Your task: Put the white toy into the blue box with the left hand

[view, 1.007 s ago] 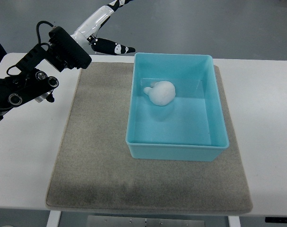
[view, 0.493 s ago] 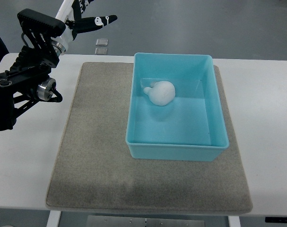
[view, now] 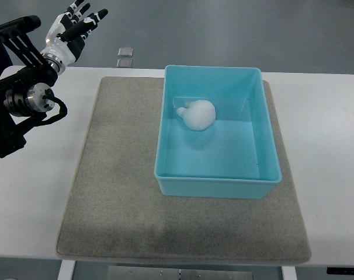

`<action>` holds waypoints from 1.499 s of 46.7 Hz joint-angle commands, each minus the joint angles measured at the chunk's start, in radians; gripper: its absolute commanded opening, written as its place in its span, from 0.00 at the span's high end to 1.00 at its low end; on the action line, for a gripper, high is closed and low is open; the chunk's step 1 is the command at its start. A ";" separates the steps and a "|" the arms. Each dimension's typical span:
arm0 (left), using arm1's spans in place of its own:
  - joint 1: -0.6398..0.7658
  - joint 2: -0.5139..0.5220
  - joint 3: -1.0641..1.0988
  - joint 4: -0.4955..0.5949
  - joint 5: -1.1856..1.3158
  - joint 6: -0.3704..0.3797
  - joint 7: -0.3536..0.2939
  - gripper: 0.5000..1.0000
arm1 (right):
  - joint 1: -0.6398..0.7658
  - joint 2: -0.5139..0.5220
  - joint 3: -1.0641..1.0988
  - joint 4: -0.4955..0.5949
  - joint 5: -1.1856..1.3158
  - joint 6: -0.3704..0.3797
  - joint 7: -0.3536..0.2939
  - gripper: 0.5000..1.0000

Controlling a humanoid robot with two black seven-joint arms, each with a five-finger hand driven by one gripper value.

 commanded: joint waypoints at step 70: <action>0.060 -0.145 -0.118 0.149 -0.134 -0.234 0.013 0.01 | 0.000 0.000 0.000 -0.001 0.000 0.000 0.001 0.13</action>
